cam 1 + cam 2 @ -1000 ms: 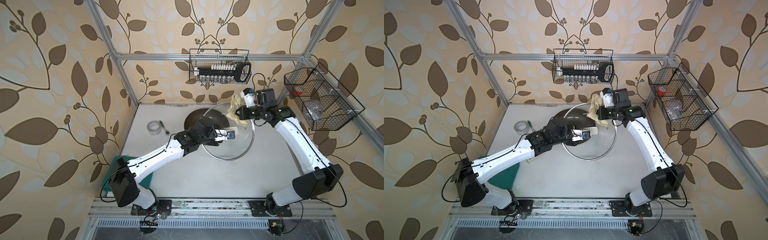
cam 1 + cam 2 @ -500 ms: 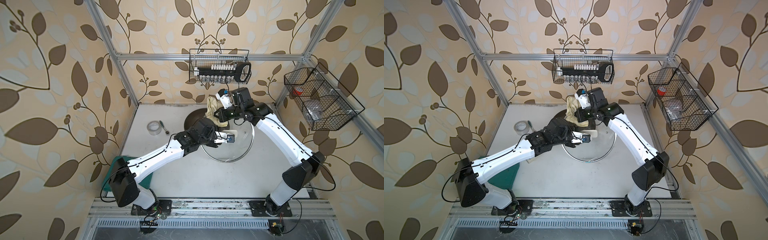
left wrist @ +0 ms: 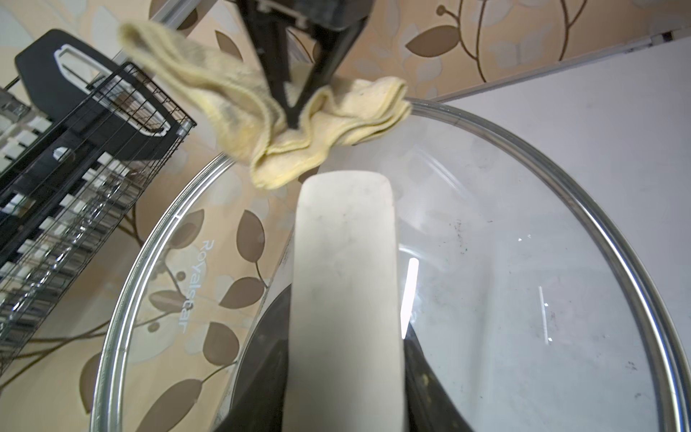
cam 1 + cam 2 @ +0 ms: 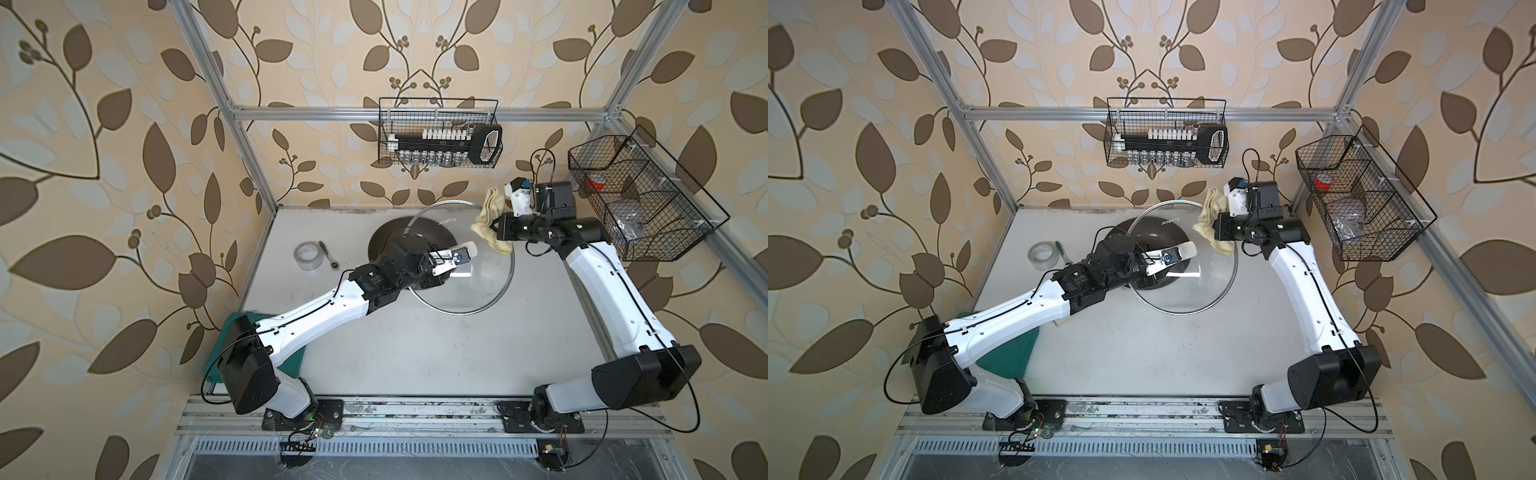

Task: Wipe the pot lid with a cloth
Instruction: Wipe the pot lid.

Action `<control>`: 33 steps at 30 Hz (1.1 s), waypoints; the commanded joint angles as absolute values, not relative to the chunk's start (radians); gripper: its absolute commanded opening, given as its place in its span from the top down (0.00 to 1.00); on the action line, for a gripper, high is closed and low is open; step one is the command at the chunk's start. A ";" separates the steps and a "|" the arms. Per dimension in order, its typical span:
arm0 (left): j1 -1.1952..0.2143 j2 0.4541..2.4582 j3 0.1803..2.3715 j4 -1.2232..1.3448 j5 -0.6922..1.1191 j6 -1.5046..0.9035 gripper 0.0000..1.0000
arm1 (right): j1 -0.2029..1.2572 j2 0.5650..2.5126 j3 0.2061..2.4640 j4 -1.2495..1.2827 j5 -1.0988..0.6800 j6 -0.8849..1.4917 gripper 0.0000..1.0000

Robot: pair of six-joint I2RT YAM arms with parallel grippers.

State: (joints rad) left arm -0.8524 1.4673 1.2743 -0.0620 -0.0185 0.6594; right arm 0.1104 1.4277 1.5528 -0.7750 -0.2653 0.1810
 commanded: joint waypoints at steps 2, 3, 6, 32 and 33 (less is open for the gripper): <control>-0.861 1.409 1.416 0.307 -0.158 0.420 1.00 | 0.106 1.334 1.464 -0.842 -0.286 0.141 1.00; -0.861 1.412 1.421 0.306 -0.172 0.393 1.00 | 0.108 1.313 1.442 -0.845 -0.305 0.143 1.00; -0.861 1.428 1.445 0.301 -0.238 0.314 1.00 | 0.152 1.247 1.378 -0.848 -0.314 0.149 1.00; -0.861 1.409 1.440 0.276 -0.182 0.328 1.00 | 0.205 1.239 1.423 -0.918 -0.215 0.199 1.00; -0.861 1.405 1.440 0.268 -0.152 0.345 1.00 | 0.177 1.253 1.439 -0.938 -0.218 0.199 1.00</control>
